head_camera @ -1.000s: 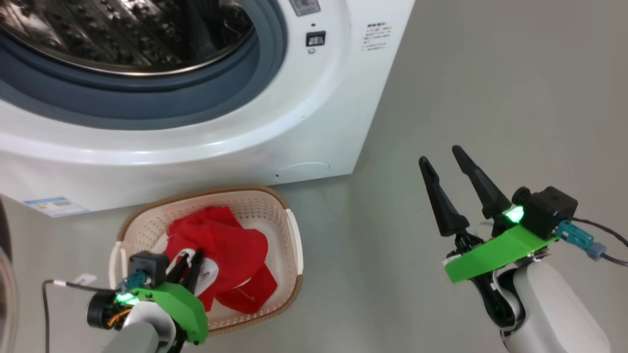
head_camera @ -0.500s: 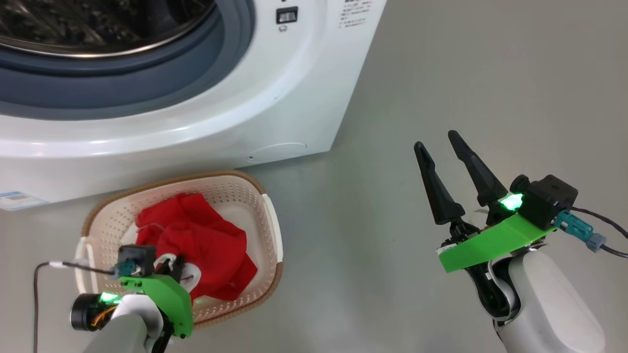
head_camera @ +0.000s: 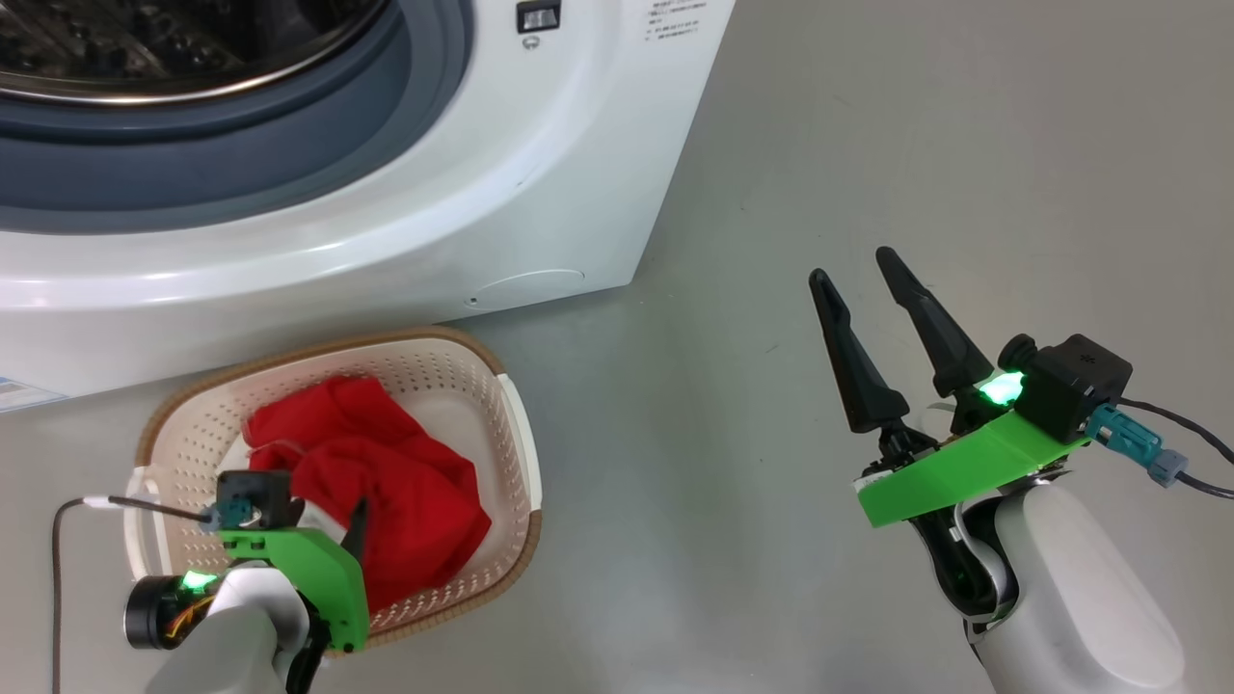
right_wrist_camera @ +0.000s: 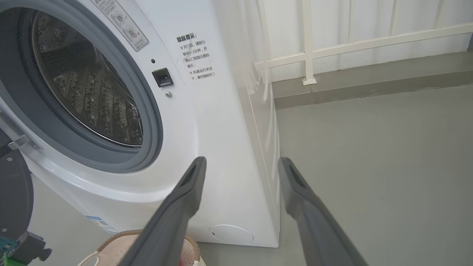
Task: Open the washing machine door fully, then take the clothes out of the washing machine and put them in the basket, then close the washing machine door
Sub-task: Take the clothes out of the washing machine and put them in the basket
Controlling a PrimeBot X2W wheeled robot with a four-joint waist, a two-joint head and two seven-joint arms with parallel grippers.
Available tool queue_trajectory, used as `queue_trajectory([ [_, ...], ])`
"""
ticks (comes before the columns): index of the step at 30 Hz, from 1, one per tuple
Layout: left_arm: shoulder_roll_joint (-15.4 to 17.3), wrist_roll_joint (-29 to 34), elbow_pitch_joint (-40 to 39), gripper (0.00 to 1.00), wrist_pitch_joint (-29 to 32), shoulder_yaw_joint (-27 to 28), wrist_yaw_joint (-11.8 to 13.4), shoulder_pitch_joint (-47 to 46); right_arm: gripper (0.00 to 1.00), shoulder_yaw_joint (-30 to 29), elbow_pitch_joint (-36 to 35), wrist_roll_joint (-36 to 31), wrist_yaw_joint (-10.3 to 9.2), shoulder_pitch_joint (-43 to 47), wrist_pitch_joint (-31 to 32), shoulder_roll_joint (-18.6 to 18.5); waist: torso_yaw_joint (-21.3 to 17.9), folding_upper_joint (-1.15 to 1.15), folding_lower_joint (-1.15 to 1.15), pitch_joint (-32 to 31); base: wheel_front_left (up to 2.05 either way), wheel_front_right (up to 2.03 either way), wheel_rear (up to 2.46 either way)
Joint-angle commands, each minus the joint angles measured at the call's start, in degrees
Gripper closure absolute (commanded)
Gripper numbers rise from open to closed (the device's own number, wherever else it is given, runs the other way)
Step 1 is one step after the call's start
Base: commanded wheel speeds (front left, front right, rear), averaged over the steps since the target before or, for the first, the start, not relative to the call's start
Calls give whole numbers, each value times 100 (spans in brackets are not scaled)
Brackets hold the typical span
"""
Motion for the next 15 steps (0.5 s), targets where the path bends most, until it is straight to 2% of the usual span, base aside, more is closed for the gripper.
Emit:
queue_trajectory([
  [1, 151, -33, 4, 0, -123, 110, -4, -32, 0, 87, -117, -77, 9, 3, -27, 32, 32, 0, 0, -33, 0, 0, 0],
  [15, 304, -51, -195, 0, -380, -36, -16, 169, 0, 96, -87, -79, 9, 118, -27, -39, 298, 0, 0, -326, 0, 0, 0],
])
